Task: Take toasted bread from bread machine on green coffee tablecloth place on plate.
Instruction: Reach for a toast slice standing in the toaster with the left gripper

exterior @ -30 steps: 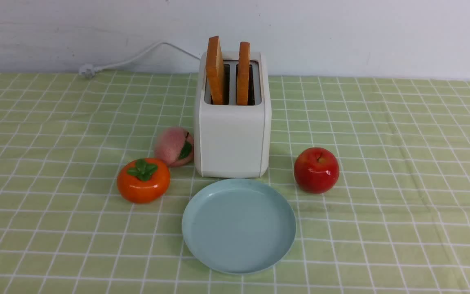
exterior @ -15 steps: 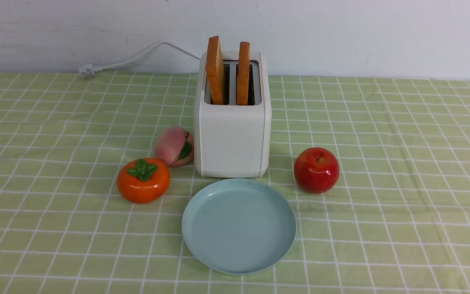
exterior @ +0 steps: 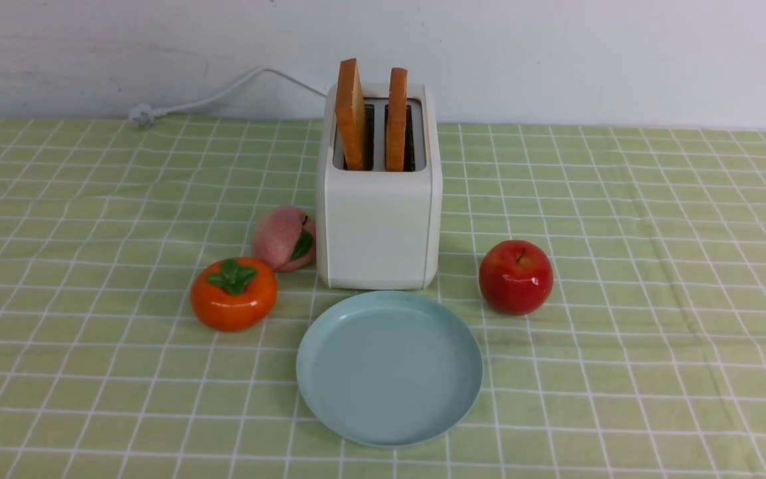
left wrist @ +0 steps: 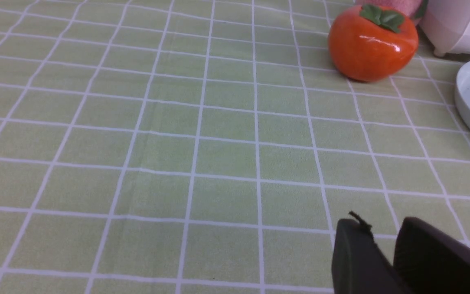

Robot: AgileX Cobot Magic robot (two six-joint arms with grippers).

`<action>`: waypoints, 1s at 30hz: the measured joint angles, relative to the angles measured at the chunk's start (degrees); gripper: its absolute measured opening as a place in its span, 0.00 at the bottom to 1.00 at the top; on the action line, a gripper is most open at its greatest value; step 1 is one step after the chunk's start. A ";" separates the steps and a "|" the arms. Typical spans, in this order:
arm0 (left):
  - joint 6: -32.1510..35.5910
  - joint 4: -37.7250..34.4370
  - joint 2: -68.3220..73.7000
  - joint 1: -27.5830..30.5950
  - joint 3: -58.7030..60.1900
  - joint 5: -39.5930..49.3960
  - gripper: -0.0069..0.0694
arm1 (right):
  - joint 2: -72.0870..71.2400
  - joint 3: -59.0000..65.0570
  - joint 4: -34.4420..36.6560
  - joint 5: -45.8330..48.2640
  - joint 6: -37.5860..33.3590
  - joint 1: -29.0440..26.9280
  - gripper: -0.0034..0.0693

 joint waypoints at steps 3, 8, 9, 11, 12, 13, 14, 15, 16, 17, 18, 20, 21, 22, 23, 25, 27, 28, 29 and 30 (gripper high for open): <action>0.00 0.00 0.00 0.00 0.00 0.00 0.28 | 0.00 0.00 0.00 0.00 0.00 0.00 0.38; 0.00 0.00 0.00 0.00 0.00 0.00 0.30 | 0.00 0.00 0.00 0.00 0.00 0.00 0.38; 0.00 0.14 0.00 0.00 0.00 -0.06 0.30 | 0.00 0.00 0.00 0.00 0.00 0.00 0.38; 0.00 0.56 0.00 0.00 0.00 -1.47 0.30 | 0.00 0.00 0.00 0.00 0.00 0.00 0.38; 0.00 0.18 0.00 0.00 0.00 -2.40 0.30 | 0.00 0.00 0.00 0.00 0.00 0.00 0.38; -0.48 -1.08 0.00 0.00 0.00 -3.92 0.31 | 0.00 0.00 0.00 0.00 0.00 0.00 0.38; -1.04 -2.52 0.00 0.00 0.00 -5.22 0.31 | 0.00 0.00 0.00 0.00 0.00 0.00 0.38; -1.54 -4.17 0.00 0.00 0.00 -6.47 0.31 | 0.00 0.00 0.00 0.00 0.00 0.00 0.38; -1.61 -4.48 0.00 0.00 0.00 -6.68 0.31 | 0.00 0.00 0.00 0.00 0.00 0.00 0.38; -1.99 -6.84 0.00 0.00 0.00 -8.41 0.31 | 0.00 0.00 0.00 0.00 0.00 0.00 0.38; -1.99 -7.08 0.00 0.00 0.00 -8.59 0.31 | 0.00 0.00 0.00 0.00 0.00 0.00 0.38; -1.99 -9.01 0.00 0.00 0.00 -10.54 0.31 | 0.00 0.00 0.00 0.00 0.00 0.00 0.38; -1.99 -9.07 0.00 0.00 0.00 -10.76 0.31 | 0.00 0.00 0.00 0.00 0.00 0.00 0.38; -1.99 -9.19 0.00 0.00 0.00 -11.02 0.31 | 0.00 0.00 0.00 0.00 0.00 0.00 0.38; -1.99 -9.42 0.00 0.00 0.00 -11.08 0.31 | 0.00 0.00 0.00 0.00 0.00 0.00 0.38; -1.99 -9.50 0.00 0.00 0.00 -11.08 0.31 | 0.00 0.00 0.00 0.00 0.00 0.00 0.38; -1.99 -9.50 0.00 0.00 0.00 -11.08 0.31 | 0.00 0.00 0.00 0.00 0.00 0.00 0.38; -1.99 -9.50 0.00 0.00 0.00 -11.14 0.31 | 0.00 0.00 0.00 0.00 0.00 0.00 0.38; -1.99 -9.50 0.00 0.00 0.00 -11.21 0.31 | 0.00 0.00 0.00 0.00 0.00 0.00 0.38; -2.04 -9.61 0.00 0.00 0.00 -11.55 0.31 | 0.00 0.00 0.00 0.00 0.00 0.00 0.38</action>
